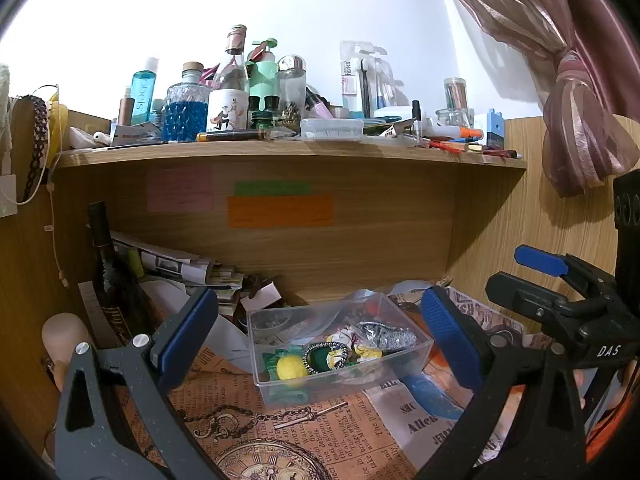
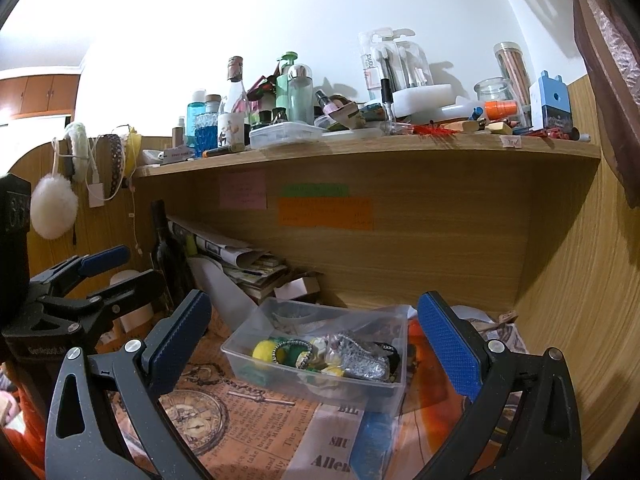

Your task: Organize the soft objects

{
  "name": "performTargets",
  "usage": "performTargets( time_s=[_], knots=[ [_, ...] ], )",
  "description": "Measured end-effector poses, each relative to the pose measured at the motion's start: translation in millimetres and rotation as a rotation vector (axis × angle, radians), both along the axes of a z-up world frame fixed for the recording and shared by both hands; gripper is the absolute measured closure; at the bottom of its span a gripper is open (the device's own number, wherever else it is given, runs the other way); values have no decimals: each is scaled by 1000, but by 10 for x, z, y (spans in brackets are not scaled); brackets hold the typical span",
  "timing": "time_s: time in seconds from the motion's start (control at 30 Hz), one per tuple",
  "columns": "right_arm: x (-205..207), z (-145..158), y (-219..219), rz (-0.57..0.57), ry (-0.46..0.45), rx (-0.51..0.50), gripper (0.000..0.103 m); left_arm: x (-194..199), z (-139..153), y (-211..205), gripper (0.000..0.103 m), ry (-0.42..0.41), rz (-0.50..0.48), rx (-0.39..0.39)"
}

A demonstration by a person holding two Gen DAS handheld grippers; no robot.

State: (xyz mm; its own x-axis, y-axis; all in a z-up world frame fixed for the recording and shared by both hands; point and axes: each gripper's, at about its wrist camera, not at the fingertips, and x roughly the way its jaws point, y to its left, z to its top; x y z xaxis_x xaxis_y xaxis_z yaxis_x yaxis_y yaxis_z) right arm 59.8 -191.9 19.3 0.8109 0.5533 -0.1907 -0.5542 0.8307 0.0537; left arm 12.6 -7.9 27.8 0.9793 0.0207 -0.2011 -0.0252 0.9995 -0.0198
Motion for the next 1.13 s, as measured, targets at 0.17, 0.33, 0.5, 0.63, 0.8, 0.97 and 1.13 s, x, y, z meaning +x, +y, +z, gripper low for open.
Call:
performTargets(
  time_s=[0.17,0.33,0.5,0.63,0.8,0.97,1.13],
  knots=[
    [5,-13,5,-4,5,4,0,12,-7,-2,0,2,-4,4],
    [5,-14,4,-4,4,5,0,18,-4,-16,0,6,-11,4],
    [6,-22,6,-3,3,8,0,25,-10,0,0,5,-29,0],
    [10,-20,9,-5,6,8,0,40,-17,14,0,13,-42,-2],
    [10,-27,21,-6,9,6,0,51,-26,35,0,19,-43,-8],
    [23,-36,32,-9,14,4,0,67,-37,73,0,25,-46,-21],
    [24,-39,35,-10,14,4,0,78,-51,78,0,30,-46,-18]
  ],
)
